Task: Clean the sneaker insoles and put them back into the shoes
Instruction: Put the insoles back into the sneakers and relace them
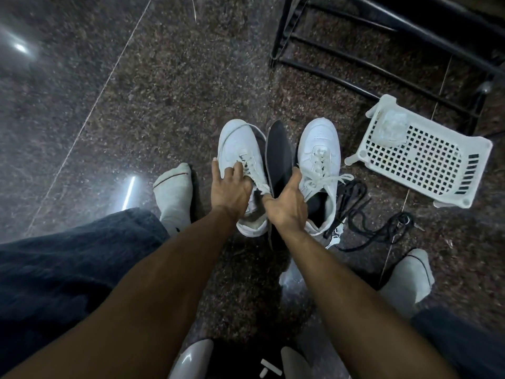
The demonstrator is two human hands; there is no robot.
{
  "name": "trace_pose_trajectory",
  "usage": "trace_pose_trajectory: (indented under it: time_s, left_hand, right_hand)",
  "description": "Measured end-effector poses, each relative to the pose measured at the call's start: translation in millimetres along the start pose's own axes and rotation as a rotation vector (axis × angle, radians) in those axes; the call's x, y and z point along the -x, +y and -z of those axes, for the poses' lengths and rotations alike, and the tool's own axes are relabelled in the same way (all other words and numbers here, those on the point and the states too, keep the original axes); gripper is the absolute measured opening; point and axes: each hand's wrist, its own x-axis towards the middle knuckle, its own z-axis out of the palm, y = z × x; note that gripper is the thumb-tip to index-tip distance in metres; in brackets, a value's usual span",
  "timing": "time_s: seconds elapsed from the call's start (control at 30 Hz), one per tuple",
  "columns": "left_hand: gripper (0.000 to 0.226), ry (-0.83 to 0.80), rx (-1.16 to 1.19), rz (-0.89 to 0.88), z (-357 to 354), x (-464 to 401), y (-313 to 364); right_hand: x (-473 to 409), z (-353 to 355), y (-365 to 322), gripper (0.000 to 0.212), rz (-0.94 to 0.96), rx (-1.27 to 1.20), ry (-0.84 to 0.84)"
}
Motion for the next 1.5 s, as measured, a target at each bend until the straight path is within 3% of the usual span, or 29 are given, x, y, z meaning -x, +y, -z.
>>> trace_pose_trajectory:
  time_s: [0.4,0.53,0.83,0.97,1.13,1.27,1.5]
  left_hand:
    - [0.029,-0.045,0.046,-0.071,7,-15,-4]
    - [0.026,-0.077,0.191,-0.100,14,-10,-17]
    - [0.026,-0.094,0.069,-0.510,36,-3,-52]
    - [0.032,-0.209,0.326,-0.364,24,-10,-56]
    - [0.039,-0.275,0.422,-0.324,33,-22,-56]
    - [0.044,-0.302,0.475,-0.313,27,-26,-52]
    - [0.043,-0.310,0.363,-0.269,40,-24,-38]
  right_hand:
    - [-3,-1,7,0.087,-0.036,-0.076,-0.028]
    - [-4,1,5,0.086,-0.029,-0.054,-0.048]
    - [2,11,12,0.084,-0.066,-0.007,-0.089]
    - [3,18,12,0.070,0.015,0.062,-0.089]
    - [14,46,19,0.084,0.273,0.229,-0.026]
    - [33,82,40,0.087,0.433,0.517,-0.049]
    - [48,124,68,0.069,0.575,0.999,-0.081]
